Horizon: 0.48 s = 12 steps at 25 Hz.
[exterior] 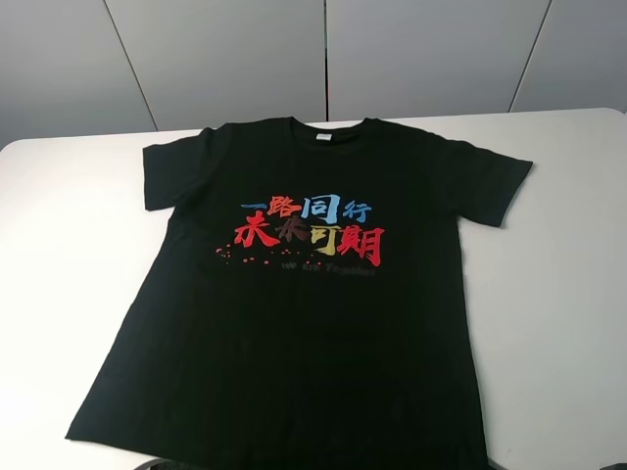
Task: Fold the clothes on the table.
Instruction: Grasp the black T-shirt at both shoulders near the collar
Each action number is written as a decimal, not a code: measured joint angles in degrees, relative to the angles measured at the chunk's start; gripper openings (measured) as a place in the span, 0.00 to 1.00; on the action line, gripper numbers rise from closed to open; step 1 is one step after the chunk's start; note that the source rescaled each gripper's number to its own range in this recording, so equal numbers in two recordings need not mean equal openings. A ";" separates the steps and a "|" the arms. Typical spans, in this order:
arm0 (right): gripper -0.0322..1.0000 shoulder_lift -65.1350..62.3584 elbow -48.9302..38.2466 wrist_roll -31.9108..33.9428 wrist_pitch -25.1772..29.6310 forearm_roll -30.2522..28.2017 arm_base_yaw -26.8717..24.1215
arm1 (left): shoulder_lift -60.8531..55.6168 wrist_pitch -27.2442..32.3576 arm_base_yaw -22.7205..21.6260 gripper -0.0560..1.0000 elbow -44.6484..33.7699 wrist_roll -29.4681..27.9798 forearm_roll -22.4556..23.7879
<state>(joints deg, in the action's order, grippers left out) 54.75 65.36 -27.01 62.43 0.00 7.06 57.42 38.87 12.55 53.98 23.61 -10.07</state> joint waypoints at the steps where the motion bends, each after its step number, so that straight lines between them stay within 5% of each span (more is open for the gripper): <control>1: 0.91 3.32 1.09 -0.69 0.25 -0.56 1.11 | 3.40 0.69 0.00 1.00 1.69 2.52 -2.17; 6: 0.91 21.73 3.27 -6.35 -1.31 -2.98 4.12 | 15.69 6.01 1.75 1.00 8.56 17.30 -12.49; 12: 0.91 36.85 3.37 -11.67 -4.48 -3.50 4.24 | 25.78 7.10 9.00 1.00 10.62 24.32 -13.80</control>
<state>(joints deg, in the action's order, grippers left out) 91.60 68.73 -38.68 57.95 -3.50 11.30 83.21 45.97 21.55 64.60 47.92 -23.87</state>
